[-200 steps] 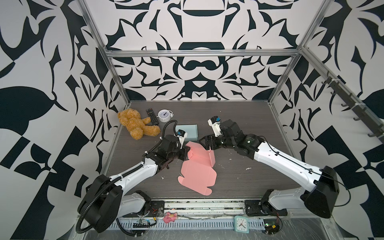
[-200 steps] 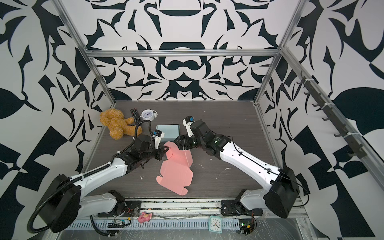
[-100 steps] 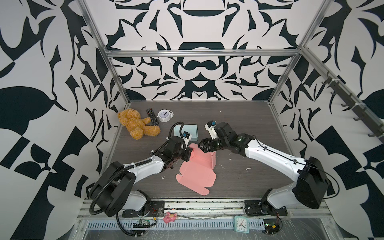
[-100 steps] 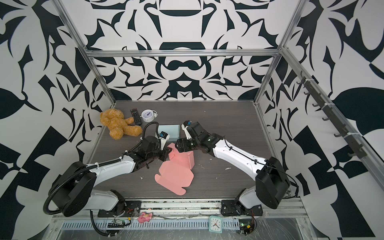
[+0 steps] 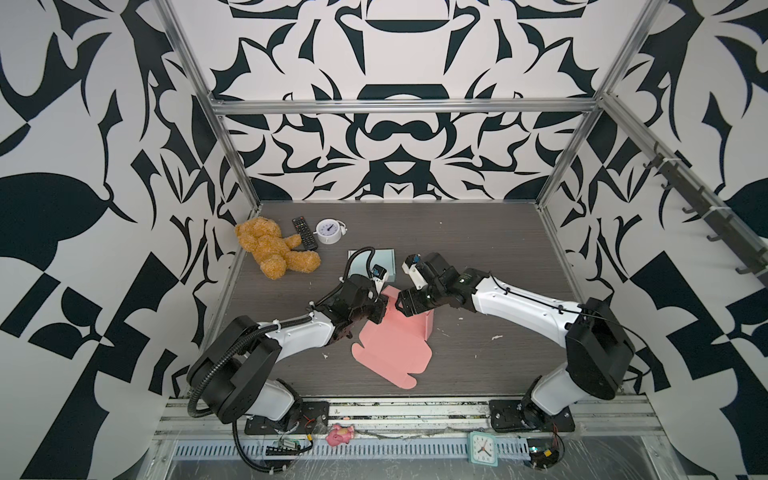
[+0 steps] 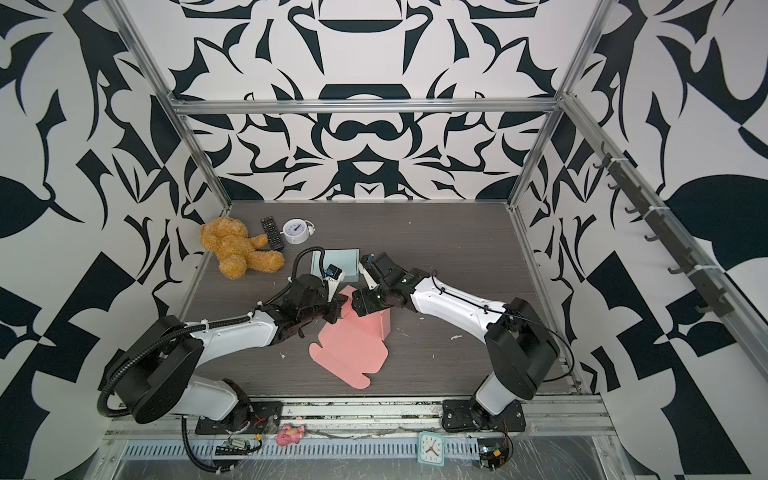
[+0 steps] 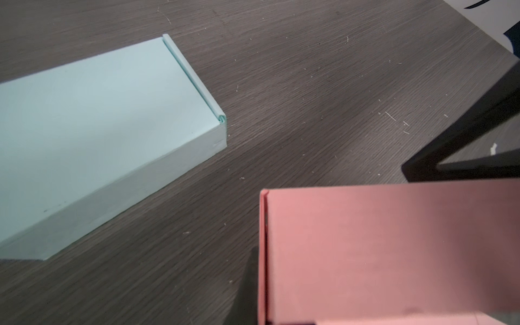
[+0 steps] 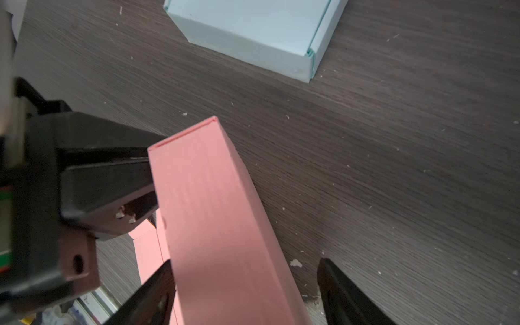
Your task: Fold the paper box
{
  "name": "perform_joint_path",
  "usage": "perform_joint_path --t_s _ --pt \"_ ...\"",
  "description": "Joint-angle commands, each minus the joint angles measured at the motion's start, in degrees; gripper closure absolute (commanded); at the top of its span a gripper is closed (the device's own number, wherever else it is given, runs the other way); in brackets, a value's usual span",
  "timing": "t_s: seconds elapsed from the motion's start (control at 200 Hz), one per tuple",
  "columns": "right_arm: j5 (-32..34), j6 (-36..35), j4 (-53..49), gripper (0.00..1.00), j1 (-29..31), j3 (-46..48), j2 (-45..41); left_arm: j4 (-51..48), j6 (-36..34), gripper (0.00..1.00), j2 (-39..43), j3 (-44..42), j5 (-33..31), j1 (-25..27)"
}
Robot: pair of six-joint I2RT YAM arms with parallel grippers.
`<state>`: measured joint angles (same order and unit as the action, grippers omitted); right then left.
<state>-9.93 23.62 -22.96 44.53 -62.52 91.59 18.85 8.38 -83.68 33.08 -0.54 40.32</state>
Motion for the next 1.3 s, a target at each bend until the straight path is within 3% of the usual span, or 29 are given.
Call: perform_joint_path --t_s 0.0,0.47,0.915,1.295 --pt "1.4 -1.1 -0.5 0.19 0.5 -1.5 -1.1 -0.2 -0.8 0.89 -1.5 -0.3 -3.3 0.5" --pt "4.1 -1.5 -1.1 0.19 0.6 -0.9 -1.4 0.0 0.1 0.79 0.1 -1.2 -2.8 0.5" --pt "4.6 -0.7 0.4 0.28 0.6 -0.1 -0.9 -0.6 1.4 0.73 2.3 -3.1 -2.5 0.8" --pt "4.9 -0.6 1.2 0.40 0.4 0.9 -0.3 -5.2 4.6 0.69 9.7 -5.7 -1.9 1.3"
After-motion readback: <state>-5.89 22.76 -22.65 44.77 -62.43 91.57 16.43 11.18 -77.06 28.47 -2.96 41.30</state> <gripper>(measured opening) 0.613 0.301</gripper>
